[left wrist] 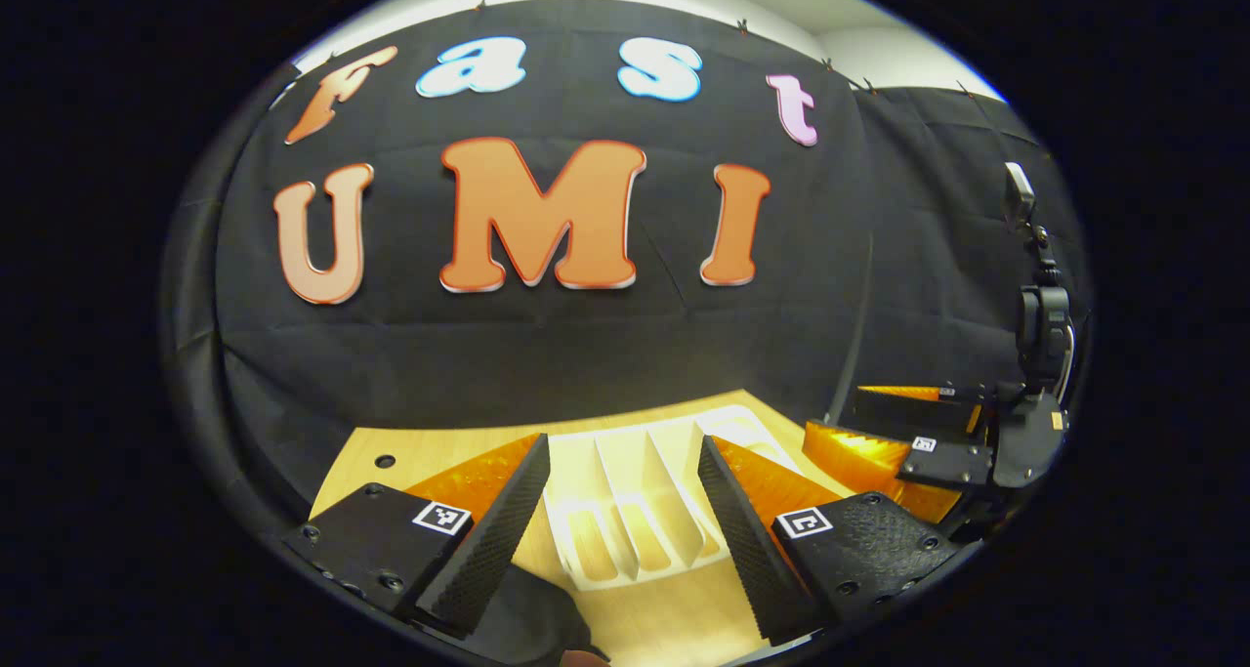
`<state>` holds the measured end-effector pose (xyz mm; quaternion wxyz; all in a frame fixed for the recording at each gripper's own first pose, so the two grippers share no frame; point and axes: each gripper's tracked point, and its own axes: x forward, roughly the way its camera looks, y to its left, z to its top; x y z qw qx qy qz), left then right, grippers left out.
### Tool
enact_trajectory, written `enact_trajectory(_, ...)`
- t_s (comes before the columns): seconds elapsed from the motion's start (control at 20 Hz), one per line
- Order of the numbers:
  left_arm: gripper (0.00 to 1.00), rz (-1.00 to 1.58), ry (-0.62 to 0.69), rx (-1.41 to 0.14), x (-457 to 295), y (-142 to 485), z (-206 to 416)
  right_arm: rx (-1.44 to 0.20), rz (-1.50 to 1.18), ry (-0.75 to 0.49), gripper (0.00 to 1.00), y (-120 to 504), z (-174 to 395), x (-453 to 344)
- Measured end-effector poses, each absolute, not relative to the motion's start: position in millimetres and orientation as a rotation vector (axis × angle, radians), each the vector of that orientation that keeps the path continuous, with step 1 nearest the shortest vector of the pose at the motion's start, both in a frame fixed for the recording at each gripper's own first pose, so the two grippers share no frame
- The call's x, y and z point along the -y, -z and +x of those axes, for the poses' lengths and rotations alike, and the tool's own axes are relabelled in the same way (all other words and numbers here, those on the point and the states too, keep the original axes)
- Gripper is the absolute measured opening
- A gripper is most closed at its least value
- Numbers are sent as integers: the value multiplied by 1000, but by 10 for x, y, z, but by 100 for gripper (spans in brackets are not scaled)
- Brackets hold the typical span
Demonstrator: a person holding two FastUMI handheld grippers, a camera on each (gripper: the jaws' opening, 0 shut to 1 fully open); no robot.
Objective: Open the schoolbag, grab two books from the bookshelf and put them into the schoolbag.
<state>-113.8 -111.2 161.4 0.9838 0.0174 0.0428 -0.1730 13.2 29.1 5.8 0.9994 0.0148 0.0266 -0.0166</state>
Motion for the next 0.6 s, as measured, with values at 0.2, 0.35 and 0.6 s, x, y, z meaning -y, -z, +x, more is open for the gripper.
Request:
enact_trajectory(0.2, 97, -30, 209, 73, 1105, -1837, -1207, 18, -43, 25, 98, -279, 64, -196)
enact_trajectory(0.35, 97, -82, 119, 117, 1022, -2005, -1253, 41, -62, 42, 97, -348, 38, -74)
enact_trajectory(0.6, 98, -76, 39, 75, 972, -2009, -1230, 56, -37, 39, 97, -367, 18, 28)
